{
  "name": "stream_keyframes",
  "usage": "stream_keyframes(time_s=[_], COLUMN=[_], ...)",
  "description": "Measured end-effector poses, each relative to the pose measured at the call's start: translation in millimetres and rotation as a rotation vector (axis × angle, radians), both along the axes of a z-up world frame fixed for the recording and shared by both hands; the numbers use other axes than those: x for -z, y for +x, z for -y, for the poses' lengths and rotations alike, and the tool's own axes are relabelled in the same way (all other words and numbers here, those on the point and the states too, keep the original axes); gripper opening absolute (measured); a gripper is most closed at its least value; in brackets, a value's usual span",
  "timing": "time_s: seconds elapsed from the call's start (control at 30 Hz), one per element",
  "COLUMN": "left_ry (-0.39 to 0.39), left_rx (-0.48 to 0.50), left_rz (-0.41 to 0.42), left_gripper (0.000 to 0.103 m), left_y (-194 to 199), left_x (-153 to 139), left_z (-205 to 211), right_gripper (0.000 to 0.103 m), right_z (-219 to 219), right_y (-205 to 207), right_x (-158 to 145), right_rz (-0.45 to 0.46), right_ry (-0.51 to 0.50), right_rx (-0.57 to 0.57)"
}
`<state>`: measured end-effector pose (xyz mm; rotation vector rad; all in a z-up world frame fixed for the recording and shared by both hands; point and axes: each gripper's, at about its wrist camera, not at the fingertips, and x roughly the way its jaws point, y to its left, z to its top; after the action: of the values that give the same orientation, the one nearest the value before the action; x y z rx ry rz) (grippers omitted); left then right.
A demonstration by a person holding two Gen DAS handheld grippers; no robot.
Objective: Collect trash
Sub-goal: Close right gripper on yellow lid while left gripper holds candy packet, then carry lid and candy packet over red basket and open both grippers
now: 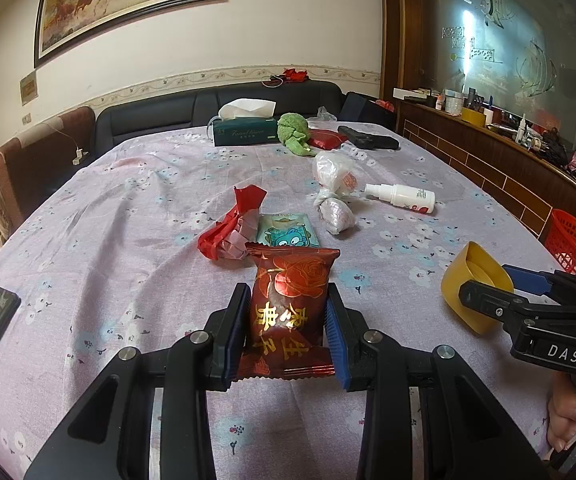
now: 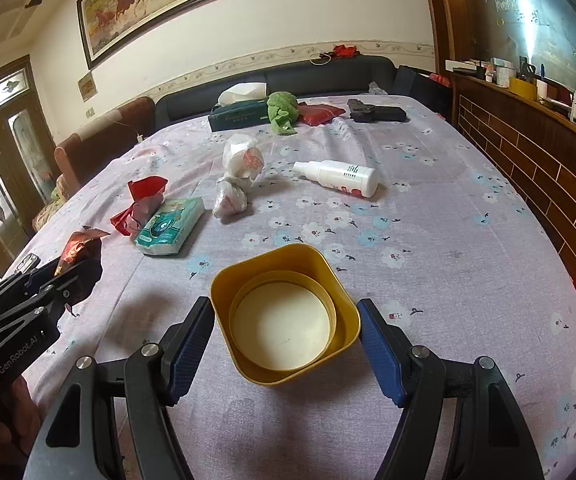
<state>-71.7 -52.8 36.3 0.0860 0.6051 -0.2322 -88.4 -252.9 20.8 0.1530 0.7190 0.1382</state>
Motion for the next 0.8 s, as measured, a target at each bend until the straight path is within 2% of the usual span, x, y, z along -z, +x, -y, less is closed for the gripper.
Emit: stream_keyframes(time_s=[0.5, 0.67, 0.8], left_ry=[-0.002, -0.018, -0.053], left_rx=[0.009, 0.039, 0.114], left_rz=[-0.002, -0.050, -0.107], left_gripper=[0.035, 0.035, 0.035], left_y=[-0.3, 1.0, -2.5], left_x=[0.0, 3.0, 0.2], left_z=[-0.8, 3.1, 22.1], right_gripper=[0.077, 0.077, 0.077], right_z=[6.6, 16.4, 34.7], right_y=[-1.0, -9.6, -22.9], right_x=[-1.3, -5.5, -17.7], right_rz=[-0.018, -0.028, -0.016], right_ry=[-0.003, 0.004, 0.041], right_rx=[0.038, 0.052, 0.067])
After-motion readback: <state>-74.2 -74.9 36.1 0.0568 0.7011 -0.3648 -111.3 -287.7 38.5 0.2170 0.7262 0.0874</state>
